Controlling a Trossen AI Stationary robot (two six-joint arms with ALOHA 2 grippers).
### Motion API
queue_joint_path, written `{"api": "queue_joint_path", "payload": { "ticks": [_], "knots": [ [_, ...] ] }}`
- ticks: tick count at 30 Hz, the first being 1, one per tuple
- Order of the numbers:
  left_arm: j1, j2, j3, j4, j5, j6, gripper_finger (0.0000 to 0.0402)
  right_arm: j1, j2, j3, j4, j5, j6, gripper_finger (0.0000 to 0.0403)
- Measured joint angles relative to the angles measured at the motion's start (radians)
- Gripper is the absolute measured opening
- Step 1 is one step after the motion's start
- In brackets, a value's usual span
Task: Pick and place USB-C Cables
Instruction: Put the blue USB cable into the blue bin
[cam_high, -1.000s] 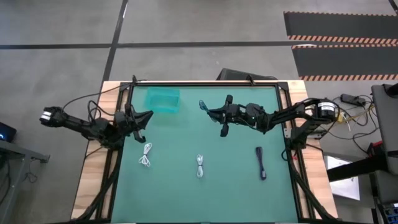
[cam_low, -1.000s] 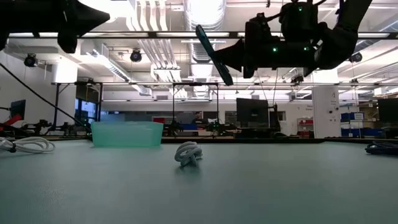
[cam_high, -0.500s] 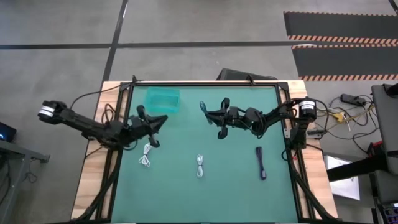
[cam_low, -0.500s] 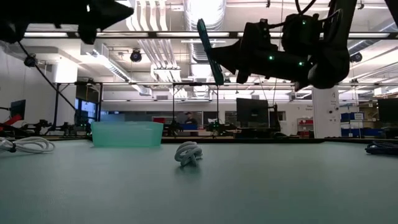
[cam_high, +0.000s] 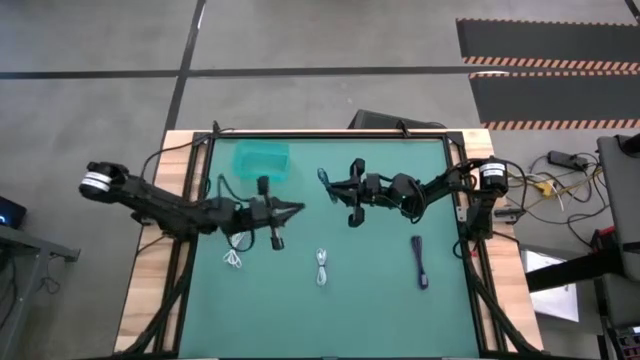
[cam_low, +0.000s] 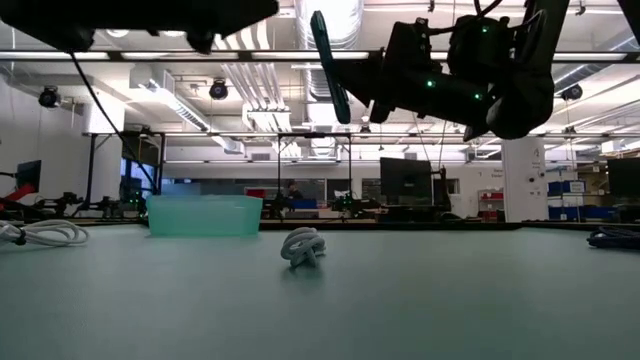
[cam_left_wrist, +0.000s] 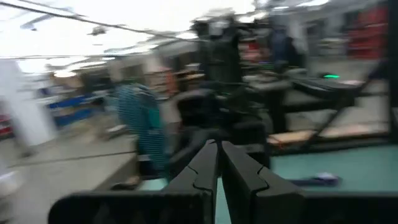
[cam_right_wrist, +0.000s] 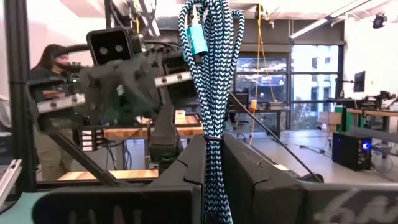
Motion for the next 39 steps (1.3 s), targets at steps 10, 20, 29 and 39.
{"api": "queue_joint_path", "payload": {
  "ticks": [10,20,29,39],
  "knots": [
    [0.184,0.102,0.000,0.041,0.286,-0.200,0.0004,0.027,-0.001,0.000,-0.001,0.000,-0.019,0.0023],
    [0.233,0.197,0.014,0.192,0.329,-0.206,0.0037,0.027,-0.001,0.000,-0.001,0.001,-0.021,0.0023],
    [0.245,0.242,0.035,0.266,0.319,-0.223,0.0160,0.027,-0.001,-0.001,-0.003,0.001,-0.027,0.0023],
    [0.253,0.304,0.112,0.271,0.319,-0.222,0.0189,0.027,-0.001,-0.001,-0.003,0.003,-0.031,0.0023]
  ]
}}
